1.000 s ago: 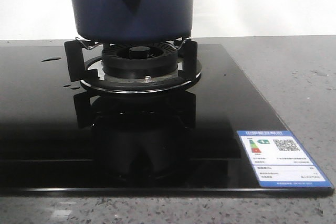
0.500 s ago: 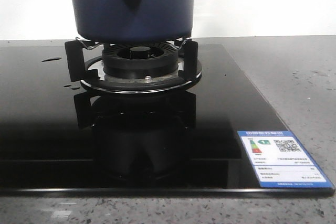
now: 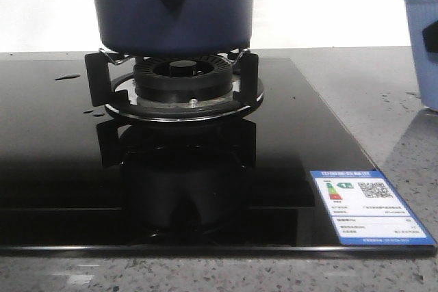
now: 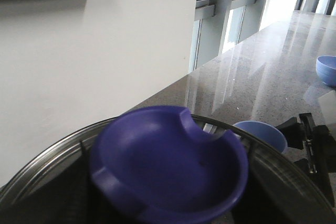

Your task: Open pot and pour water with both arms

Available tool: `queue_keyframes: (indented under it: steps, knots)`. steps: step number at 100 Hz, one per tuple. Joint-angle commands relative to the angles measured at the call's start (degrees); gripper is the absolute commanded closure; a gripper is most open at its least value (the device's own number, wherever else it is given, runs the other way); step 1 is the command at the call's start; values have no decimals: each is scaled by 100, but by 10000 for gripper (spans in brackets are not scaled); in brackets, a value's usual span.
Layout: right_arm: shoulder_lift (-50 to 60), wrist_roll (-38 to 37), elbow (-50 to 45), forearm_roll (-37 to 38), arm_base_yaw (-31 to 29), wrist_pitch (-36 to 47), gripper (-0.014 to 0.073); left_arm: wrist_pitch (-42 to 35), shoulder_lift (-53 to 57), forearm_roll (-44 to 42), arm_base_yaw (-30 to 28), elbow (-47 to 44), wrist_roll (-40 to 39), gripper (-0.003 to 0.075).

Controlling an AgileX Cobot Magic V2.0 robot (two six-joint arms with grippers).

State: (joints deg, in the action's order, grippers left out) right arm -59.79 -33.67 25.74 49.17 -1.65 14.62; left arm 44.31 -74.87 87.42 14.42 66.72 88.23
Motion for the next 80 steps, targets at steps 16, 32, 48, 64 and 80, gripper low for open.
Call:
queue_keyframes:
  steps: [16,32,48,64,80]
  knots:
    - [-236,-236,136,-259,-41,369,292,65,159,505,53,240,16,405]
    - [-238,-236,136,-441,-41,625,85,77,159,505,53,240,136,405]
    - [-172,-236,136,-480,-41,676,-23,77,159,505,53,240,145,405]
    - [337,-236,146,-480,-51,653,-23,91,159,515,53,240,368,405]
    - [999,-236,146,-480,-51,255,-23,91,90,528,53,240,597,405]
